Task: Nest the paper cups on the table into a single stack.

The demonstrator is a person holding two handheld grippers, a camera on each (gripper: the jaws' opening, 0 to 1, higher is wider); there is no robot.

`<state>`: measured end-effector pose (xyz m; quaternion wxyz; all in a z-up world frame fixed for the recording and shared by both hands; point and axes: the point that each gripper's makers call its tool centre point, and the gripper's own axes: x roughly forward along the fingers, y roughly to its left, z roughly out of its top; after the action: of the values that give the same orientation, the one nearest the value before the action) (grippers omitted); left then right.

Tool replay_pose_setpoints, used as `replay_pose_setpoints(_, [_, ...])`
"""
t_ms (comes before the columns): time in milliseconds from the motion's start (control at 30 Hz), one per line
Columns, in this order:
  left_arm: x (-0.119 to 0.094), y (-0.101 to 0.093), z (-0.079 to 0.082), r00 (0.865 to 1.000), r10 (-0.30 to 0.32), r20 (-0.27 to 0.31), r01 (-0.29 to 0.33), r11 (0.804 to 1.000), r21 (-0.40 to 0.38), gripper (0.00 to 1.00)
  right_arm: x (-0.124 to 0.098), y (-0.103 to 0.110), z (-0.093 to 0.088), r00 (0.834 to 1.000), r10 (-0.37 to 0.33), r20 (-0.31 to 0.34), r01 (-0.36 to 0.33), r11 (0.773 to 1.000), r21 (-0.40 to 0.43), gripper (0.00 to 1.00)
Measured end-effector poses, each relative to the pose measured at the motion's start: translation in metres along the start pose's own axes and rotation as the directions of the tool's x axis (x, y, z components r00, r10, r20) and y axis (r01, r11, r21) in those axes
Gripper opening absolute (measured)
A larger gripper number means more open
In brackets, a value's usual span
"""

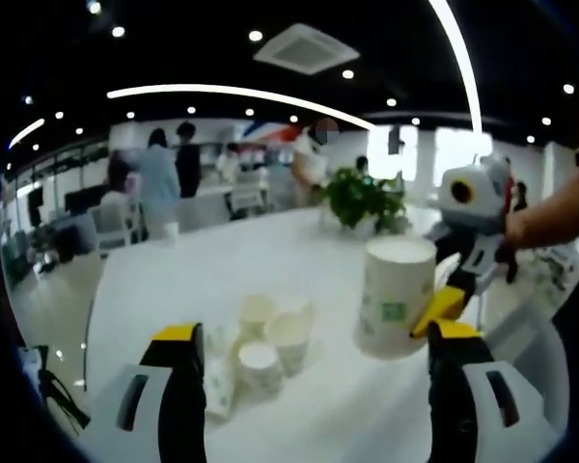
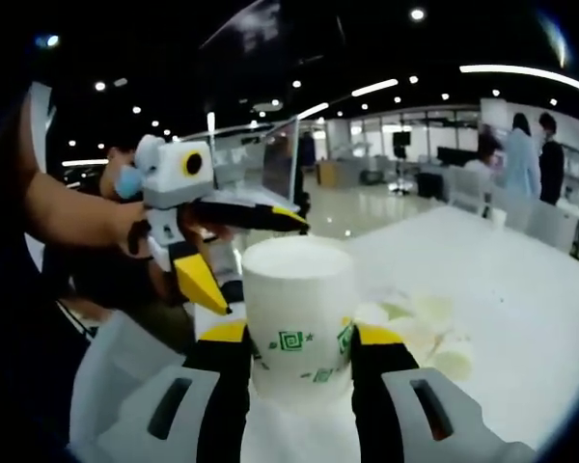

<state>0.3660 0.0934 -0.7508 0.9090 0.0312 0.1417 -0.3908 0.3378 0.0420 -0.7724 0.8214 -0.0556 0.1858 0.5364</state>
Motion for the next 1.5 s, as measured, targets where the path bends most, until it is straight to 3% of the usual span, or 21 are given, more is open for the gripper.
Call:
replay_pose_setpoints(333, [0.004,-0.012,0.012,0.999,-0.036,0.019,0.035,0.999,0.008,0.89,0.003,0.008,-0.002,1.000,0.018,0.017,-0.018,1.000,-0.018,0.38])
replay_pose_setpoints(600, [0.012,-0.042,0.024,0.988,-0.144,0.049,0.142,0.989,0.039,0.65,0.005,0.010,0.000,0.999,0.023,0.023,-0.023,1.000,-0.020,0.38])
replay_pose_setpoints(900, [0.015,-0.059,0.030,0.976,-0.208,0.071,0.207,0.978,0.023,0.49,0.008,0.018,0.004,0.999,0.036,0.035,-0.035,0.998,-0.043,0.38])
replay_pose_setpoints(1233, [0.015,-0.069,0.033,0.969,-0.239,0.068,0.238,0.971,0.026,0.39,0.008,0.022,0.011,0.998,0.045,0.049,-0.043,0.998,-0.045,0.38])
replay_pose_setpoints(1500, [0.017,-0.074,0.033,0.968,-0.246,0.055,0.244,0.969,0.040,0.39,0.004,0.022,0.010,0.998,0.045,0.041,-0.043,0.998,-0.047,0.38])
